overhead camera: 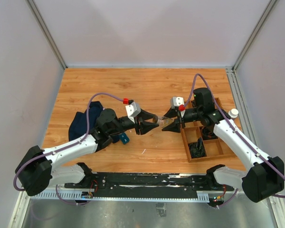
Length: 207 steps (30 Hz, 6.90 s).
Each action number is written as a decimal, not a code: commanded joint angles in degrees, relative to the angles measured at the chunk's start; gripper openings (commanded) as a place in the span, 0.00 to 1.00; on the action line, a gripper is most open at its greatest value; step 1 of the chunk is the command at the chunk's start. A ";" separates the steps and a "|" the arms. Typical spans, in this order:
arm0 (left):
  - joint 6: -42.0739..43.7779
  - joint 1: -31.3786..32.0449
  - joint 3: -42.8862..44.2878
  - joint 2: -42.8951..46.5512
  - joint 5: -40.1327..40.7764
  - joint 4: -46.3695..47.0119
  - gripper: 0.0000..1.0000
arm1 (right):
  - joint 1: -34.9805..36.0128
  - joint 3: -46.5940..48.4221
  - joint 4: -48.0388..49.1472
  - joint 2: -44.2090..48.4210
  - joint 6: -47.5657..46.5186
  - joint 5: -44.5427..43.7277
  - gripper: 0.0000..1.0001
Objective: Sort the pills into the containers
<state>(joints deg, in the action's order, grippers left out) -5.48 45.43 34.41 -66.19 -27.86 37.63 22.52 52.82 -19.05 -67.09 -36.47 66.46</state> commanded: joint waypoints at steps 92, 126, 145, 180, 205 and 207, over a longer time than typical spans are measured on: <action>1.87 -5.00 3.27 -2.94 -13.89 5.23 0.45 | -0.37 -0.06 1.36 0.82 -1.36 3.75 0.01; -38.91 9.52 9.01 4.15 42.42 -24.84 0.74 | -0.87 0.01 1.37 0.45 -1.10 3.51 0.01; 18.66 3.83 -1.45 12.17 -1.45 -7.06 0.99 | -0.86 -0.38 1.25 0.03 -1.58 5.08 0.00; 4.27 -3.94 9.58 -4.13 -14.46 -5.69 0.01 | -0.90 -0.26 1.06 0.47 -1.66 5.33 0.01; -35.14 9.48 1.33 6.41 35.84 -5.72 0.89 | -0.99 -0.06 1.07 0.21 -1.19 4.39 0.01; -29.96 9.47 0.11 8.75 36.67 -5.12 0.99 | -0.99 -0.08 1.06 0.05 -1.23 4.55 0.01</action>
<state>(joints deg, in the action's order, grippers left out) -43.92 54.61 34.39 -61.78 5.45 30.39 21.85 52.71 -18.59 -67.31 -36.49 69.04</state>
